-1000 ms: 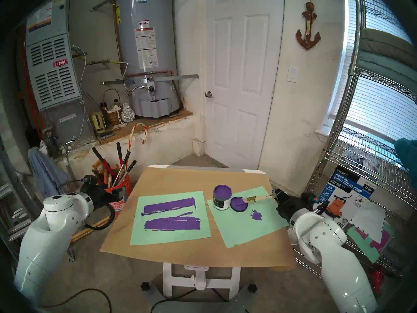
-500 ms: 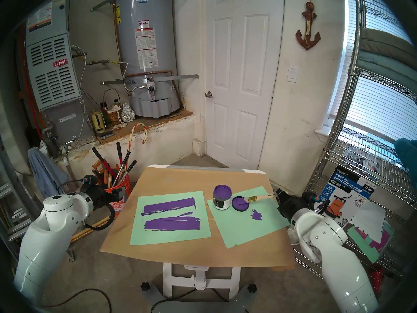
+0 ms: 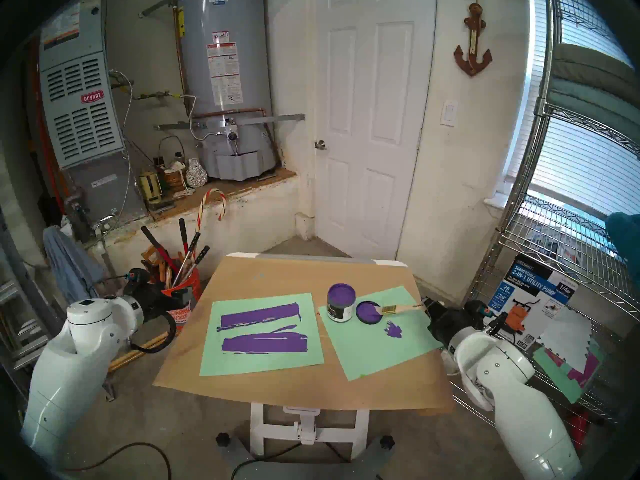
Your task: Pick up brush, dip the brush into paint, and paint the wood
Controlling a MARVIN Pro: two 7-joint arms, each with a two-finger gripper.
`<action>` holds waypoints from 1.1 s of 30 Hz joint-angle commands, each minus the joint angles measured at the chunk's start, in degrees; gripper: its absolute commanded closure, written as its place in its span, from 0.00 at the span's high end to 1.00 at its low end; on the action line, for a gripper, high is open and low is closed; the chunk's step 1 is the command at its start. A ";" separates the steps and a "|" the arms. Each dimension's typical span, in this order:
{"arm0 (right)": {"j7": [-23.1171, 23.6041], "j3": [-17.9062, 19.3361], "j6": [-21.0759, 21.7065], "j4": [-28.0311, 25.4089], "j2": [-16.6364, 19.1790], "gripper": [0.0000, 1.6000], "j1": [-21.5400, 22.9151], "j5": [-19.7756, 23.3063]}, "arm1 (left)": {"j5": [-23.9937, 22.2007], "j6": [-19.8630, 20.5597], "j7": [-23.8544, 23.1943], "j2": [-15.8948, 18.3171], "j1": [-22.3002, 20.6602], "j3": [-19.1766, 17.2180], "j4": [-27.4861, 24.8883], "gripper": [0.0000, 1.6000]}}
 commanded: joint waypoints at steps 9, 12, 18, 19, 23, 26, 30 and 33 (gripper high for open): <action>-0.05 -0.96 0.37 -0.32 -0.16 0.13 0.47 0.04 | -0.13 -0.12 0.10 0.07 -0.24 -0.59 -0.95 1.00; 0.02 -1.24 0.30 -0.08 -0.18 0.19 0.50 -0.01 | -0.13 -0.12 0.10 0.07 -0.24 -0.59 -0.95 1.00; -0.07 -1.42 0.33 0.06 -0.16 0.23 0.43 0.12 | -0.13 -0.12 0.10 0.07 -0.24 -0.59 -0.95 1.00; -0.06 -1.41 0.33 0.06 -0.15 0.26 0.38 0.11 | -0.13 -0.12 0.10 0.07 -0.24 -0.59 -0.95 1.00; 0.17 -1.45 0.28 0.34 -0.17 0.29 0.27 0.13 | -0.13 -0.11 0.10 0.07 -0.24 -0.59 -0.95 1.00; 0.33 -1.52 0.29 0.59 -0.16 0.33 0.28 0.17 | -0.13 -0.11 0.10 0.07 -0.24 -0.59 -0.95 1.00; 0.42 -1.57 0.30 0.69 -0.10 0.38 0.21 0.20 | -0.13 -0.12 0.10 0.07 -0.24 -0.59 -0.95 1.00; 0.45 -1.54 0.23 0.66 -0.09 0.44 0.11 0.22 | -0.13 -0.12 0.10 0.07 -0.24 -0.59 -0.95 1.00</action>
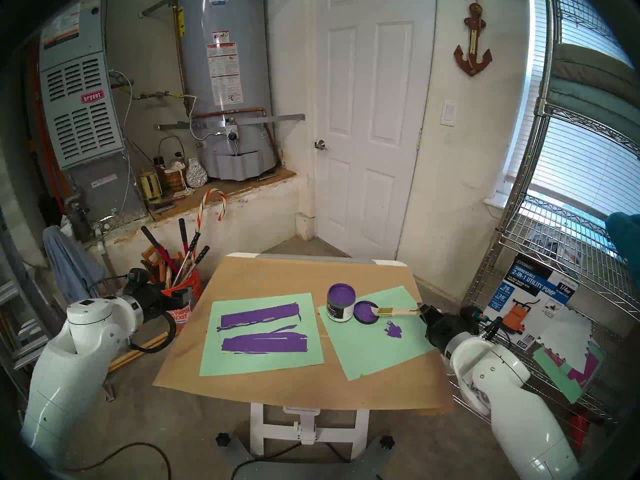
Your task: Pick up brush, dip the brush into paint, and paint the wood
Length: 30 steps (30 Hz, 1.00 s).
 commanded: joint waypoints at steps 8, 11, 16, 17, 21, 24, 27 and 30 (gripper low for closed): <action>0.38 0.00 -0.13 -0.24 -0.01 0.45 -0.05 0.04 | -0.13 -0.12 0.10 0.07 -0.24 -0.59 -0.95 1.00; 0.57 -0.07 -0.19 0.07 0.00 0.44 -0.04 -0.05 | -0.13 -0.12 0.10 0.07 -0.24 -0.59 -0.95 1.00; 0.77 -0.06 -0.26 0.24 0.05 0.47 -0.09 -0.10 | -0.13 -0.12 0.10 0.07 -0.24 -0.59 -0.95 1.00; 0.81 -0.05 -0.25 0.29 0.10 0.48 -0.13 -0.09 | -0.13 -0.12 0.10 0.07 -0.24 -0.59 -0.95 1.00; 1.11 -0.01 -0.12 0.43 0.18 0.58 -0.22 0.05 | -0.13 -0.12 0.10 0.07 -0.24 -0.59 -0.95 1.00; 1.24 0.01 -0.11 0.47 0.20 0.78 -0.28 0.08 | -0.13 -0.12 0.10 0.07 -0.24 -0.59 -0.94 1.00; 1.29 0.05 -0.20 0.42 0.18 0.78 -0.40 0.01 | -0.13 -0.12 0.10 0.07 -0.24 -0.59 -0.94 1.00; 1.32 0.06 -0.25 0.41 0.17 0.78 -0.46 -0.06 | -0.13 -0.12 0.10 0.07 -0.24 -0.59 -0.94 1.00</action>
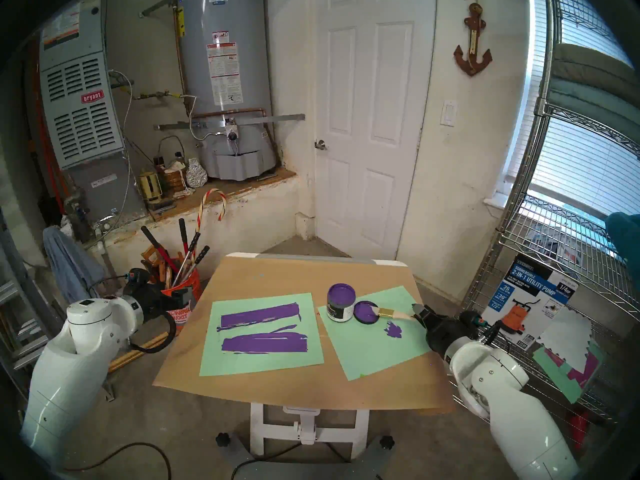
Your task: Pick up brush, dip the brush into paint, and paint the wood
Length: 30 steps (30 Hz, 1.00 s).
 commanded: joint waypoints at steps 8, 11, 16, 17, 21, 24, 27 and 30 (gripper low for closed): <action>0.40 0.52 -0.27 -1.12 0.26 0.81 -0.29 -0.34 | -0.13 -0.12 0.10 0.07 -0.24 -0.59 -0.94 1.00; 0.49 0.86 -0.24 -1.12 0.44 0.91 -0.60 -0.29 | -0.13 -0.12 0.10 0.07 -0.24 -0.59 -0.94 1.00; 1.01 2.44 -0.25 -1.72 0.90 1.00 -2.04 0.13 | -0.13 -0.12 0.09 0.07 -0.24 -0.59 -0.94 1.00; 1.15 2.83 -0.25 -1.78 0.99 1.00 -2.33 0.22 | -0.13 -0.12 0.09 0.07 -0.24 -0.58 -0.94 1.00; 1.54 3.76 -0.14 -1.44 1.20 1.00 -2.81 0.43 | -0.13 -0.12 0.09 0.07 -0.24 -0.59 -0.94 1.00; 1.51 3.94 -0.18 -1.50 1.21 1.00 -2.96 0.42 | -0.13 -0.12 0.09 0.07 -0.24 -0.59 -0.94 1.00; 1.41 4.12 -0.21 -1.65 1.33 1.00 -3.16 0.37 | -0.13 -0.12 0.09 0.07 -0.24 -0.59 -0.94 1.00; 1.43 4.39 -0.22 -1.66 1.46 1.00 -3.36 0.46 | -0.13 -0.12 0.09 0.07 -0.24 -0.58 -0.94 1.00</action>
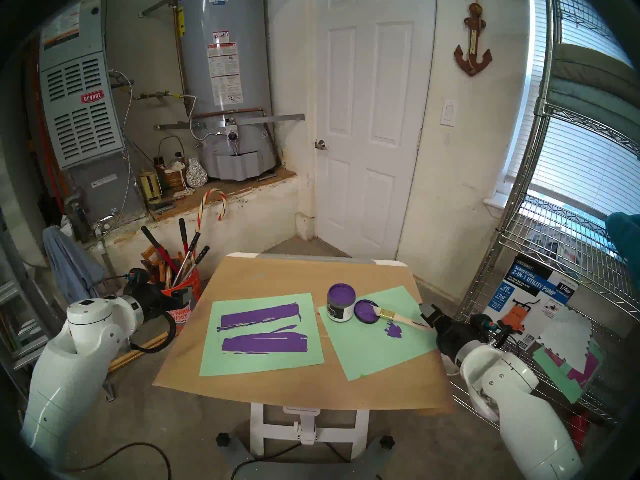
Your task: Pick up brush, dip the brush into paint, and paint the wood
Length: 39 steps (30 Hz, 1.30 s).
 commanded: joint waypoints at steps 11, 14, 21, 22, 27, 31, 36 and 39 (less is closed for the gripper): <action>1.87 2.41 -1.59 -1.21 1.04 1.00 -1.08 -1.36 | -0.12 -0.13 0.08 0.07 -0.25 -0.58 -0.92 1.00; 2.80 3.35 -2.60 -2.21 1.21 1.00 -1.71 -2.43 | -0.12 -0.14 0.07 0.08 -0.27 -0.56 -0.90 1.00; 4.14 3.77 -6.45 -7.65 2.38 1.00 -1.03 -9.00 | -0.07 -0.17 0.02 0.11 -0.36 -0.47 -0.76 1.00; 3.81 3.64 -6.68 -8.50 2.55 1.00 -0.55 -9.76 | -0.07 -0.18 0.02 0.11 -0.37 -0.45 -0.75 1.00; 3.56 1.00 -6.91 -11.66 4.73 1.00 3.91 -15.43 | -0.05 -0.19 0.00 0.13 -0.43 -0.38 -0.65 1.00; 1.71 -2.13 -5.90 -15.31 6.04 1.00 6.70 -19.51 | -0.04 -0.19 -0.02 0.14 -0.46 -0.35 -0.59 1.00; -0.27 -6.01 -4.69 -18.53 7.44 1.00 9.13 -24.98 | -0.02 -0.20 -0.03 0.14 -0.48 -0.32 -0.54 1.00; -2.11 -7.99 -3.48 -19.87 7.97 1.00 10.99 -28.03 | -0.02 -0.20 -0.04 0.15 -0.49 -0.30 -0.52 1.00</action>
